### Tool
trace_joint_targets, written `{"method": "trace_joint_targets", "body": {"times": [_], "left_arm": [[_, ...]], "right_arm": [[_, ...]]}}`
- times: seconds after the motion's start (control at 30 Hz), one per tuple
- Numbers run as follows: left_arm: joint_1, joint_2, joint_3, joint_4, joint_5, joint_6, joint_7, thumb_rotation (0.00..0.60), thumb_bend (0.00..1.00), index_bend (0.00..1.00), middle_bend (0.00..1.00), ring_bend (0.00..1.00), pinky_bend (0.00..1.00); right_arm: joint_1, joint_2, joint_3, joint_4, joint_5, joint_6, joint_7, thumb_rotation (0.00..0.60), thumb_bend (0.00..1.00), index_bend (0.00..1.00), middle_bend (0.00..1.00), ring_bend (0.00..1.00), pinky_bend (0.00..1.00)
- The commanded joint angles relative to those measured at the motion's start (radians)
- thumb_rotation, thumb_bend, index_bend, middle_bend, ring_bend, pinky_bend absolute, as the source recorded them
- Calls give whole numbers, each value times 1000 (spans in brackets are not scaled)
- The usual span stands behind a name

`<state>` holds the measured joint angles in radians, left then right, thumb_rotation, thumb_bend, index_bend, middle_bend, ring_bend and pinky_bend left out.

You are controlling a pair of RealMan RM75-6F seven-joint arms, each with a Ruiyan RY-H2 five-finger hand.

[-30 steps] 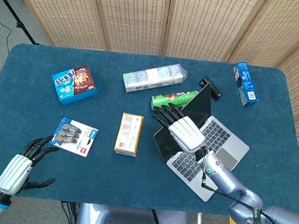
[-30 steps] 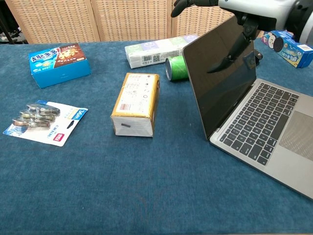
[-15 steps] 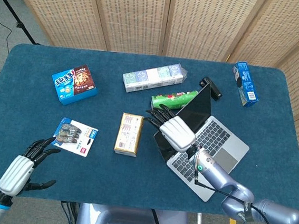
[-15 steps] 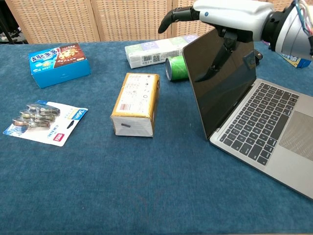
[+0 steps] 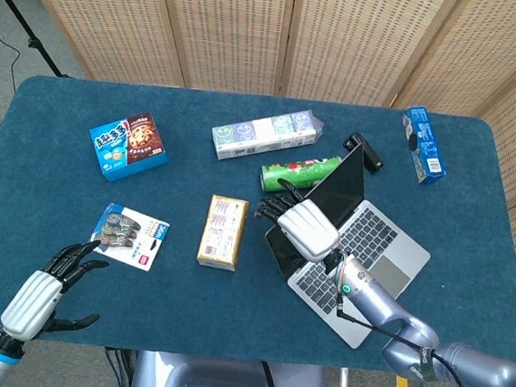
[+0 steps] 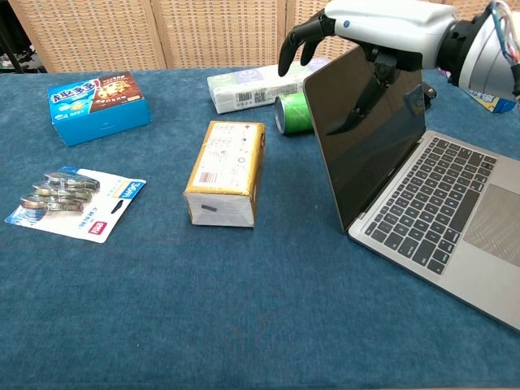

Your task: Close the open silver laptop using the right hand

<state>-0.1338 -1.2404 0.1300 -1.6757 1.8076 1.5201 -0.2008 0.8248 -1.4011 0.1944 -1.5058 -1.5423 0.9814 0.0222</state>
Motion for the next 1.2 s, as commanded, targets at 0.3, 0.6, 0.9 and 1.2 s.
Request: {"method": "trace_joint_targets", "body": {"times": [0.3, 0.6, 0.9, 1.2], "left_arm": [[-1, 5, 4, -4, 5, 4, -8, 600, 128, 246, 100, 145, 99], [-4, 2, 11, -5, 12, -3, -2, 600, 127, 246, 101, 145, 99], [-5, 1, 15, -6, 17, -4, -1, 600, 128, 246, 101, 147, 99], [-5, 2, 20, -9, 25, -4, -1, 600, 128, 246, 101, 149, 99]], "right_arm": [[-16, 5, -33, 13, 9, 10, 7, 600, 133, 370, 327, 343, 93], [-26, 16, -41, 34, 24, 18, 7, 600, 133, 383, 338, 351, 99], [-36, 31, -32, 33, 45, 34, -11, 600, 133, 380, 338, 352, 99], [-47, 51, -33, 40, 75, 28, -38, 600, 133, 377, 337, 352, 99]]}}
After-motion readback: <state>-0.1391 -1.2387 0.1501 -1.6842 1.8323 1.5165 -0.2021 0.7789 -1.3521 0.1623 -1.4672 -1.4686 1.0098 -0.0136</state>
